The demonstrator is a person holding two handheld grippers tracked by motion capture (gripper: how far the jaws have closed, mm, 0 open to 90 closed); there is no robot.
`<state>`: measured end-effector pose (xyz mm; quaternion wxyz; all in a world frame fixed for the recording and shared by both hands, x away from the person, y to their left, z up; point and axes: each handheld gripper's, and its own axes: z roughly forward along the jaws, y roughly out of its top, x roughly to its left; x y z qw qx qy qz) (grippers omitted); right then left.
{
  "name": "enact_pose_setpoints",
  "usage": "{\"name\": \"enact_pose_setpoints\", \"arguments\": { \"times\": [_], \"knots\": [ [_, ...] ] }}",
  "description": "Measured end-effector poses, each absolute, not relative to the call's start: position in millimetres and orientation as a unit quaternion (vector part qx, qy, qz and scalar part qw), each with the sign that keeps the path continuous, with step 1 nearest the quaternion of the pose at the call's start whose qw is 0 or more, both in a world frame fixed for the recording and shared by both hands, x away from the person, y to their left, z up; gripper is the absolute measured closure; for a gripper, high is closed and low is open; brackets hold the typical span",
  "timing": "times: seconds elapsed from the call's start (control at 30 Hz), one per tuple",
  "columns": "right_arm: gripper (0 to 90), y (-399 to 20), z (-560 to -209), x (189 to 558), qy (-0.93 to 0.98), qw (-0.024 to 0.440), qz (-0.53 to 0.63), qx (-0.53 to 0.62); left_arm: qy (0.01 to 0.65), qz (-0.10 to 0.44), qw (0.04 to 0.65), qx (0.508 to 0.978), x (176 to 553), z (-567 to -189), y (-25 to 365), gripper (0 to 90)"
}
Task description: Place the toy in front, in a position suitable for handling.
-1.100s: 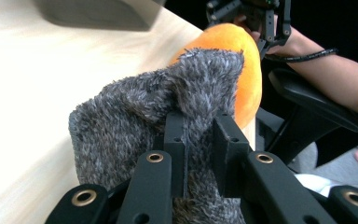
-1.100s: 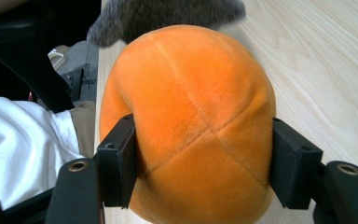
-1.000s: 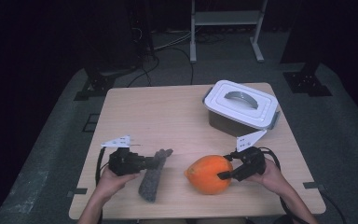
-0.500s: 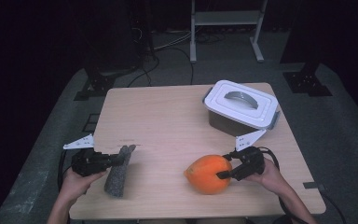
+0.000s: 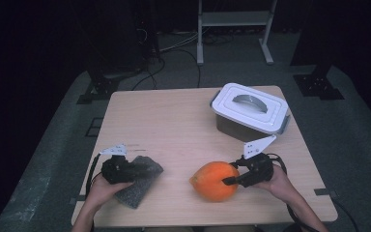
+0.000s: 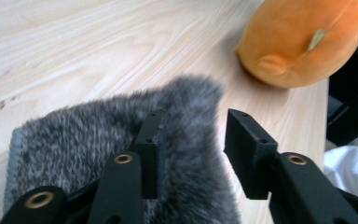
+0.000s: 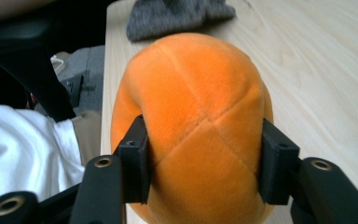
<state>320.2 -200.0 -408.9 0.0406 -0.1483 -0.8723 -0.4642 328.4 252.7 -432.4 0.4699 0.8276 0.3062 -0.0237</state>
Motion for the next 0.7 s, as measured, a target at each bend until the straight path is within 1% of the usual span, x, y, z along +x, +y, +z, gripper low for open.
{"name": "enact_pose_setpoints", "arguments": {
  "times": [0.17, 0.33, 0.43, 0.47, 0.6, 0.7],
  "knots": [
    [48.4, -186, -403, 329, -0.874, 0.022, -0.464, -0.144, 0.309, -0.019, 0.483, 0.819, 327, -428, 257, 53.0],
    [48.4, -163, -397, 343, -0.875, 0.001, -0.467, -0.123, 0.307, -0.018, 0.489, 0.816, 326, -427, 258, 51.1],
    [47.3, -153, -398, 347, -0.89, -0.016, -0.446, -0.095, 0.307, -0.02, 0.491, 0.815, 326, -426, 255, 50.2],
    [46.5, -152, -400, 346, -0.895, -0.016, -0.438, -0.082, 0.305, -0.022, 0.49, 0.816, 326, -426, 254, 49.9],
    [38.7, -165, -405, 339, -0.901, -0.024, -0.429, -0.06, 0.299, -0.025, 0.488, 0.82, 326, -426, 249, 49.1],
    [31.5, -181, -412, 335, -0.903, -0.013, -0.421, -0.084, 0.298, -0.029, 0.487, 0.821, 327, -426, 245, 48.6]
  ]
}}
